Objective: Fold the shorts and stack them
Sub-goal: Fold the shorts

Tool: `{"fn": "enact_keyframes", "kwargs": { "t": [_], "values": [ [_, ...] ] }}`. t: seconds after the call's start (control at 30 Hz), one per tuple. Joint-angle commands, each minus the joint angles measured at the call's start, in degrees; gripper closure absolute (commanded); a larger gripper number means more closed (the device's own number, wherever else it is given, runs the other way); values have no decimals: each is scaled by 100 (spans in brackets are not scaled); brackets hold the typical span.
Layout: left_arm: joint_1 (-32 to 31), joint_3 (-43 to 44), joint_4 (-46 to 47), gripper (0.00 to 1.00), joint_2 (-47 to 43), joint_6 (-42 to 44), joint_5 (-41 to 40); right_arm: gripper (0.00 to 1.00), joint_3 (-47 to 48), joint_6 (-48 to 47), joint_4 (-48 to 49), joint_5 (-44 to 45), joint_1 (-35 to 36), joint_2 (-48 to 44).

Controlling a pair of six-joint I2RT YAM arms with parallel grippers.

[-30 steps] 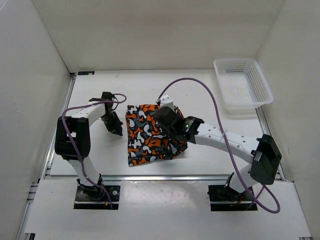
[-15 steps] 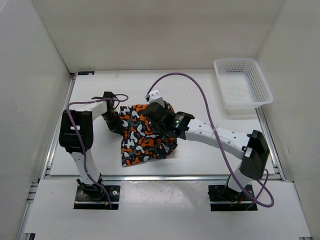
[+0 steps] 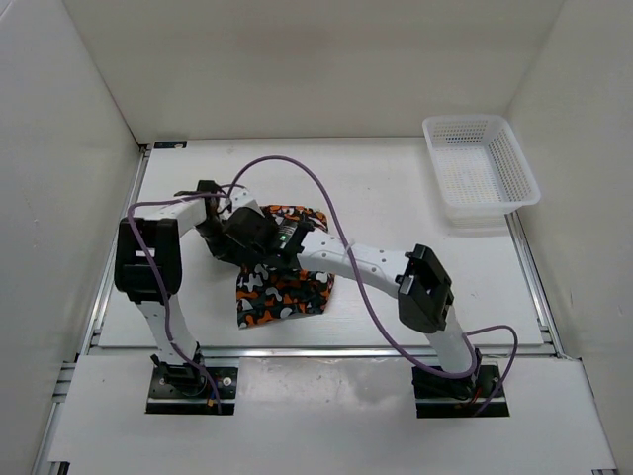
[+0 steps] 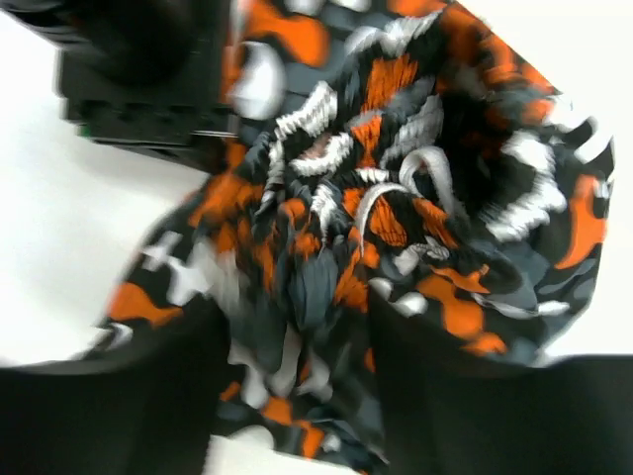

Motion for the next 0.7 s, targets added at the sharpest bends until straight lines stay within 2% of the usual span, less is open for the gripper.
{"fn": "enact_keyframes", "kwargs": {
  "t": [0.0,0.03,0.1,0.17,0.2,0.23,0.3,0.33,0.37,0.4,0.47,0.5,0.6,0.67],
  "values": [
    [459,-39,-82,84,-495,181,-120,29,684,-377,18,-937,100,73],
    [686,30,-144,79,-669,182,-181,19,571,-430,313,-1088,101,-6],
    [890,136,-276,67,-837,323,-182,10,133,-431,693,-1396,101,-497],
    [1040,372,-496,58,-1031,463,-182,7,-675,-308,1183,-1607,22,-1136],
    [1110,470,-575,50,-1084,550,-182,7,-965,-247,1334,-1608,-74,-1375],
    [1110,566,-654,48,-1136,551,-182,7,-1255,-89,1467,-1608,-127,-1839],
    [1110,778,-795,48,-1347,665,-234,20,-2116,131,1652,-1608,-355,-2272],
    [980,830,-865,52,-1504,665,-234,31,-2372,376,1705,-1547,-565,-2613],
    [874,901,-866,56,-1584,796,-182,52,-2835,482,1705,-1495,-672,-2747],
    [742,901,-866,60,-1585,849,-121,64,-3040,605,1609,-1494,-794,-2862],
    [313,963,-866,68,-1664,981,-59,79,-3374,922,1530,-1651,-1181,-3082],
    [163,963,-918,68,-1664,982,-6,82,-3594,1019,1460,-1748,-1426,-3170],
    [-348,1016,-857,68,-1498,1035,-6,82,-3745,1283,1407,-2204,-1796,-3223],
    [-619,1086,-796,72,-1357,1035,91,82,-3746,1283,1406,-2477,-1929,-3110]
  ]
}}
